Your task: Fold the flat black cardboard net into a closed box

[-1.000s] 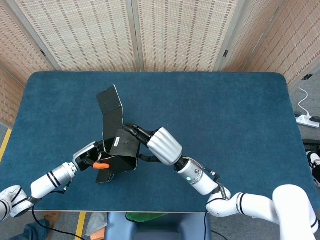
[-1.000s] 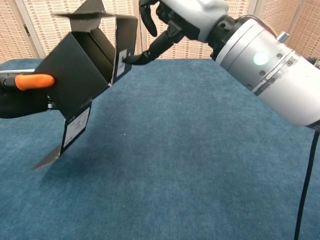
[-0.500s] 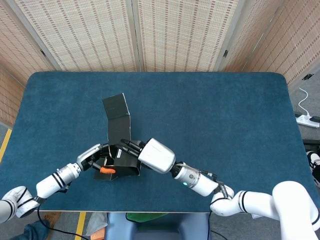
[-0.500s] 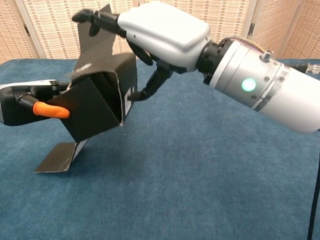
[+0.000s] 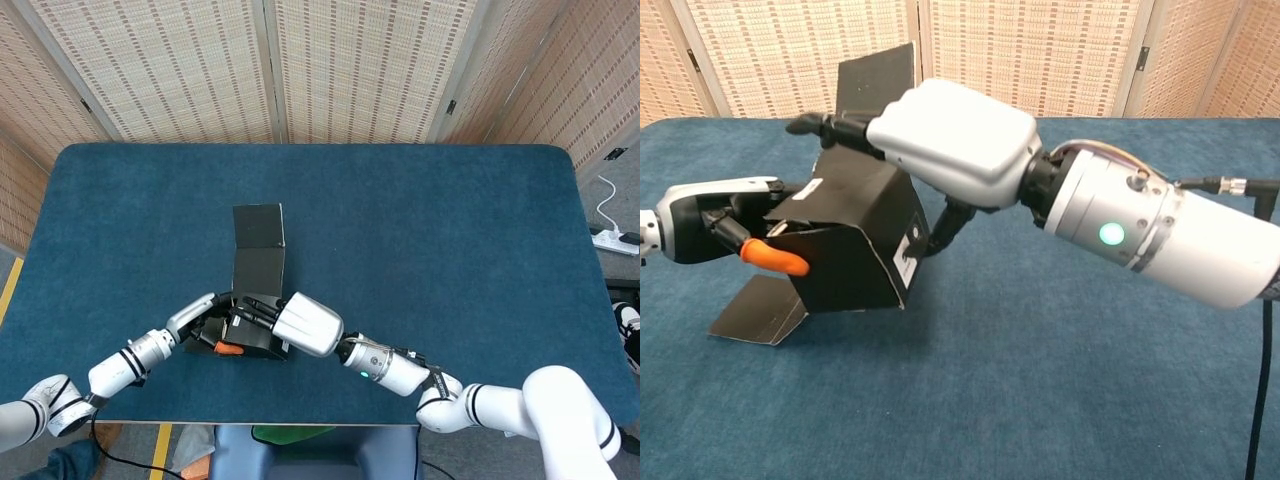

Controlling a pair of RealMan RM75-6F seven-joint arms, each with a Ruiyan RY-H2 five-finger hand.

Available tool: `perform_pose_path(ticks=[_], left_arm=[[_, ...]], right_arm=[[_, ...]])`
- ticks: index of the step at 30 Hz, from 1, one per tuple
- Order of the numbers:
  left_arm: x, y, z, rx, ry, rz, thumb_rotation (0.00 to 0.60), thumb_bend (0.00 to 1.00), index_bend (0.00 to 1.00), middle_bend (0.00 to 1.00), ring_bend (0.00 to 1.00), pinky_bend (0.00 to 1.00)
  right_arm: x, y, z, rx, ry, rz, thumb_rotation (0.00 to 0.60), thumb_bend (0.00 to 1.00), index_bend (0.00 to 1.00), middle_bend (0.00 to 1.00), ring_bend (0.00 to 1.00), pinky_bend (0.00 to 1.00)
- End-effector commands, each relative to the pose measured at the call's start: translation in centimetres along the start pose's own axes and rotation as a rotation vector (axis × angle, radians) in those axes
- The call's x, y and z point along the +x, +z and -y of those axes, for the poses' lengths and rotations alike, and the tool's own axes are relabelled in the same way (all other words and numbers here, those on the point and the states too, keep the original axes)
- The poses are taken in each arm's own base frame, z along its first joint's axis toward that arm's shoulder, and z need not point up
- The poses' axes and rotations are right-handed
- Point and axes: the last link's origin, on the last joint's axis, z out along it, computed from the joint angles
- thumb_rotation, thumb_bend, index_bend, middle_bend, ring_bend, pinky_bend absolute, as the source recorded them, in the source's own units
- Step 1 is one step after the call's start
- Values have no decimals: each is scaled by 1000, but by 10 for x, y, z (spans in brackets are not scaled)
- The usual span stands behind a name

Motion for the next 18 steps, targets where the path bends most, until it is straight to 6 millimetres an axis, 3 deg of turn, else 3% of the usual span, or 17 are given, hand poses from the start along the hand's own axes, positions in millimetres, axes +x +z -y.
perform_pose_path(ticks=[1, 9, 18], left_arm=[[-6, 6, 6, 12, 64, -18, 600, 162, 307, 298, 453, 545], [-19, 16, 19, 48, 213, -33, 600, 163, 308, 292, 453, 544], [-30, 22, 25, 81, 264, -27, 600, 162, 308, 292, 453, 544]], right_arm=[[-9, -5, 3, 12, -9, 18, 600, 49, 58, 202, 719, 1000], [-35, -20, 7, 11, -30, 50, 600, 49, 97, 232, 727, 1000], [-59, -24, 12, 26, -50, 85, 600, 49, 113, 249, 732, 1000]])
